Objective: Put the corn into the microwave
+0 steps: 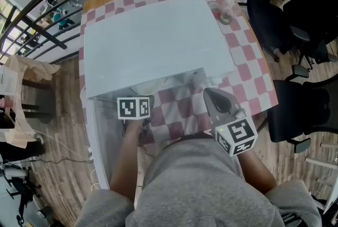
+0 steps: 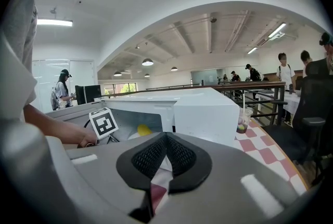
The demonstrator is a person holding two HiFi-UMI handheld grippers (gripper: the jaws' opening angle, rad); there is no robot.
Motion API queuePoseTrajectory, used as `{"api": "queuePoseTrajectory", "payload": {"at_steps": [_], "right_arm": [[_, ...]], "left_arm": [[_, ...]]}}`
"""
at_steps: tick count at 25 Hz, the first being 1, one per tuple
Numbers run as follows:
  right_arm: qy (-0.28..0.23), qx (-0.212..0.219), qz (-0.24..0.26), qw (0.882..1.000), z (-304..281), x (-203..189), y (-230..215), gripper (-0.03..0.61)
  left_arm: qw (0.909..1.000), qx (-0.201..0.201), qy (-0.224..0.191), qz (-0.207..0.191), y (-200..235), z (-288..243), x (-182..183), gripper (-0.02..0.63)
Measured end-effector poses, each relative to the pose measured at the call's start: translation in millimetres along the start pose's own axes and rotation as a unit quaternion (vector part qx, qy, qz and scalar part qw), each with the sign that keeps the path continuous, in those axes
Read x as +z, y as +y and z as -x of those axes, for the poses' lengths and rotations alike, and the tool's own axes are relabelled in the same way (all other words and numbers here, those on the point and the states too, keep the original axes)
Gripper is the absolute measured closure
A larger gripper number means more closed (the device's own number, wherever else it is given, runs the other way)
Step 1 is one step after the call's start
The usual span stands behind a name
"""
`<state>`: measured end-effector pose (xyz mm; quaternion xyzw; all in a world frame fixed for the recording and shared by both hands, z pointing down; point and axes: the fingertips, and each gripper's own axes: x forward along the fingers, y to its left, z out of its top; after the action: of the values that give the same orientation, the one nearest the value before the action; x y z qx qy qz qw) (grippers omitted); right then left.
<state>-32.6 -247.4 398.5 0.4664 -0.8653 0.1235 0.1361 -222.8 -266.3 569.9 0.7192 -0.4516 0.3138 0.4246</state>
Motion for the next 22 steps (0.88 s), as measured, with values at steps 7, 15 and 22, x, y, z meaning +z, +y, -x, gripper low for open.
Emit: {"api": "queuePoseTrajectory", "payload": {"at_steps": [7, 15, 22], "right_arm": [[0.002, 0.009, 0.004, 1.000, -0.9, -2.5, 7.2, 0.580], [0.004, 0.008, 0.006, 1.000, 1.4, -3.7, 5.4, 0.580], [0.004, -0.002, 0.002, 1.000, 6.9, -5.2, -0.1, 0.580]], "left_arm": [[0.9989, 0.003, -0.047, 0.009, -2.0, 9.1, 2.3, 0.589], [0.9976, -0.003, -0.065, 0.024, -2.7, 7.5, 14.7, 0.589], [0.9975, -0.012, -0.066, 0.025, -5.2, 4.1, 26.4, 0.594]]}}
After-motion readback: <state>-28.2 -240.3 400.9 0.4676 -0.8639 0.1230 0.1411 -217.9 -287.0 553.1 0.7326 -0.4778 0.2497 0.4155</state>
